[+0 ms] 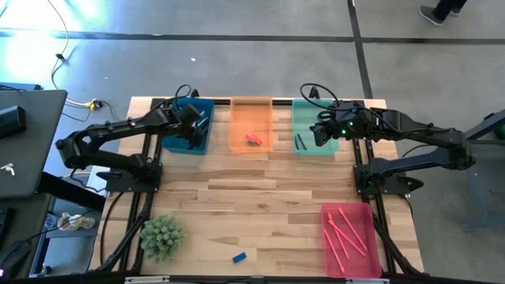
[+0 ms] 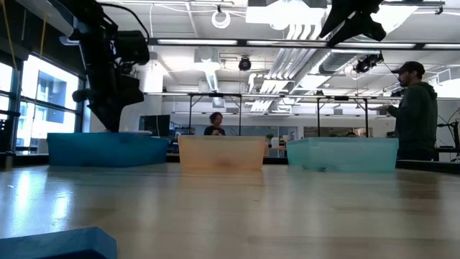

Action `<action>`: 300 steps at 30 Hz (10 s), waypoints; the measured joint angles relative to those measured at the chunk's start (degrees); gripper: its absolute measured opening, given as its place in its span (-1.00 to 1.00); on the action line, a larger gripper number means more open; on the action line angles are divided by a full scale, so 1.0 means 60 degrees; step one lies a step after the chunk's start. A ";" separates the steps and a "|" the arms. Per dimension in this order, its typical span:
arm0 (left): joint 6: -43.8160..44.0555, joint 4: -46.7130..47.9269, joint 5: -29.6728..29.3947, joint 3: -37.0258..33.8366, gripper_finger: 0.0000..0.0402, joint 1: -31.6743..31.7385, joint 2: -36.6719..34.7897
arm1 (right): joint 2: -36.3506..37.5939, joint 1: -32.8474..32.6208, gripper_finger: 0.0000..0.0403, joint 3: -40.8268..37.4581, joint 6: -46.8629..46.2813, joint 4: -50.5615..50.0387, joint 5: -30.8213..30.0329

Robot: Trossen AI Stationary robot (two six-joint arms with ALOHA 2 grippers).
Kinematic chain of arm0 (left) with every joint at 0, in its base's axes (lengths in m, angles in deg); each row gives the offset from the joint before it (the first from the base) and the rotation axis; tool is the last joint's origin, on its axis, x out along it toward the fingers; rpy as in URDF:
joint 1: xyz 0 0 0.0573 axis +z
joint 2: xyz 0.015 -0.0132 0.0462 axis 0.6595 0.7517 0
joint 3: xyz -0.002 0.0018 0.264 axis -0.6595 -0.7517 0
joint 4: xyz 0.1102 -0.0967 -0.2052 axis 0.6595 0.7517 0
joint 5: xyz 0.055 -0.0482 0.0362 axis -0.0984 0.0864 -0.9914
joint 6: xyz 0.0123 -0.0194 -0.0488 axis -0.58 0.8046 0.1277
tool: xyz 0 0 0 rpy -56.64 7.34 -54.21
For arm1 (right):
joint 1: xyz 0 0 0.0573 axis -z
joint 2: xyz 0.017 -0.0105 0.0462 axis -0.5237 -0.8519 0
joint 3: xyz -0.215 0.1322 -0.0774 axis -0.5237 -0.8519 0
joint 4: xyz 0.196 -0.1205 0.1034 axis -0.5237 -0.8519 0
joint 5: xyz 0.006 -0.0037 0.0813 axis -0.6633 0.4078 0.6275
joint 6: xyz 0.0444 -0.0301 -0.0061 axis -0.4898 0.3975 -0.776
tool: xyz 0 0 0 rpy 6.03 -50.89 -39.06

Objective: Sort crayons/erasers/pens/pencils in bins
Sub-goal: Put the purple pen into the blue bin, then put the blue eraser in the orange bin

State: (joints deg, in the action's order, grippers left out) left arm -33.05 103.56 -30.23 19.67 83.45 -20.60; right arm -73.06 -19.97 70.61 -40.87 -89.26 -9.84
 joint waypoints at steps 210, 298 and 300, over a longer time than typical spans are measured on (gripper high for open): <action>0.7067 0.6631 0.0012 0.3009 -0.34 -1.0909 -0.0313 | -1.5528 -0.7093 0.01 1.1393 0.5143 -0.0197 0.1883; 0.5645 0.5800 -0.0245 0.3009 -0.34 -1.0909 -0.2892 | -1.2579 -0.1762 -0.63 1.1384 0.5219 -0.2553 -0.1634; 0.5792 0.5802 -0.0634 0.3009 -0.34 -1.0909 -0.2888 | -1.2579 -0.1376 -0.63 1.1384 0.5738 -0.2512 -0.1288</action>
State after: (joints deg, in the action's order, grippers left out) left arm 1.70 138.37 -34.03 37.72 18.00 -37.93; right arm -148.53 -28.22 138.92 -6.44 -104.34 -17.56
